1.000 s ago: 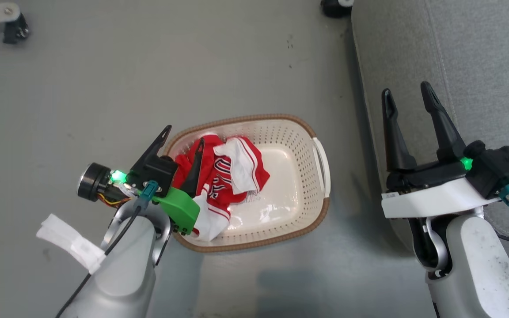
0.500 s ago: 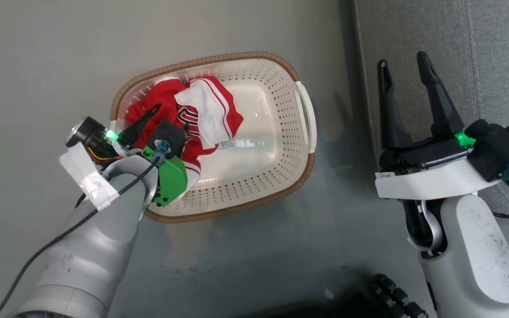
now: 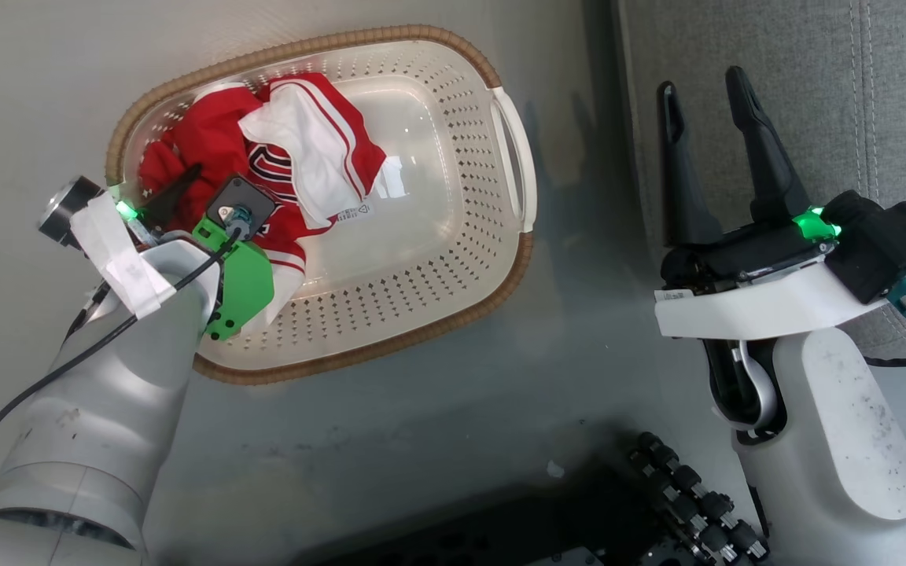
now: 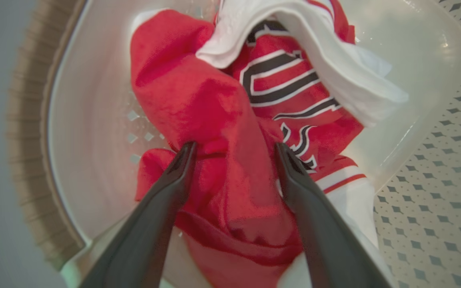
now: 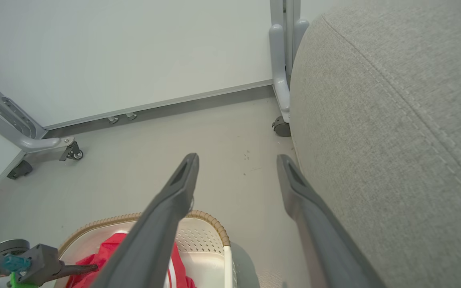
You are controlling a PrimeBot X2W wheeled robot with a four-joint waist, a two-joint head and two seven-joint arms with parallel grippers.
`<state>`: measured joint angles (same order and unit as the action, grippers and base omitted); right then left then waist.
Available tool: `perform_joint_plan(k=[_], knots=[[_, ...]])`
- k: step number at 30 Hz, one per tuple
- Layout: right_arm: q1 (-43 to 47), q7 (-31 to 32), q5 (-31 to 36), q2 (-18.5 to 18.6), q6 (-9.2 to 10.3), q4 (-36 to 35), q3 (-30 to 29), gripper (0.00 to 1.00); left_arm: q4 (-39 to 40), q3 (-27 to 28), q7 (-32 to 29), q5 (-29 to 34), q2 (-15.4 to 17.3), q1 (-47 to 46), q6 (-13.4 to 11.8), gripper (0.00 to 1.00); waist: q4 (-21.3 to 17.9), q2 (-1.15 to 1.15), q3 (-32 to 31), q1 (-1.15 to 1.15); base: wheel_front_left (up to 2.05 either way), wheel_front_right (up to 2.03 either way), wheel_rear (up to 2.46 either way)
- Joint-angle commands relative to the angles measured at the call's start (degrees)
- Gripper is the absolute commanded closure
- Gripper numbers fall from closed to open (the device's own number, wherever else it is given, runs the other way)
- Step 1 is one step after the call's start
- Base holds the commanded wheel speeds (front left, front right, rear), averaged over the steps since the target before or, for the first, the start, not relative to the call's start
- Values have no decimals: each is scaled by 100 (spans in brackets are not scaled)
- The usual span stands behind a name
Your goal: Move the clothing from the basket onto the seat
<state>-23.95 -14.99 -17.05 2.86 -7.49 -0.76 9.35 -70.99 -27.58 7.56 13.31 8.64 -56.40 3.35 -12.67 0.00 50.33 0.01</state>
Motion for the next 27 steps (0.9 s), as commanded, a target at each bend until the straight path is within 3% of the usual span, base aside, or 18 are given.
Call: perform_joint_plan(k=[1, 5, 6, 7, 8, 15, 27], knots=[[-84, -25, -39, 5, 0, -21, 10, 0, -51, -16, -57, 8, 84, -134, -75, 0, -82, 0, 104, -1, 0, 0, 0], [-106, -26, -81, 5, 0, -48, 32, 0, -117, -71, -228, 4, 107, -214, -122, 0, -110, 0, 165, -1, 0, 0, 0], [-108, -27, -91, 6, 0, -53, 35, 0, -143, -70, -318, -13, 111, -226, -131, 20, -114, 0, 174, -1, 0, 0, 0], [-111, -27, -96, 8, 0, -54, 35, 0, -159, -88, -359, -13, 112, -225, -133, 71, -119, 0, 182, -1, 0, 0, 0], [-113, -27, -104, 7, 0, -53, 37, 0, -168, -93, -374, -32, 106, -234, -123, 100, -122, 0, 185, -1, 0, 0, 0], [-97, -28, -79, 7, 0, -18, -15, 0, -200, -174, -380, -83, 65, -339, -135, 100, -78, 0, 109, -1, 0, 0, 0], [135, -28, 71, 9, 0, 72, -157, 0, -101, 89, 455, -658, -249, -8, 1, 100, 189, 0, -527, -1, 0, 0, 0]])
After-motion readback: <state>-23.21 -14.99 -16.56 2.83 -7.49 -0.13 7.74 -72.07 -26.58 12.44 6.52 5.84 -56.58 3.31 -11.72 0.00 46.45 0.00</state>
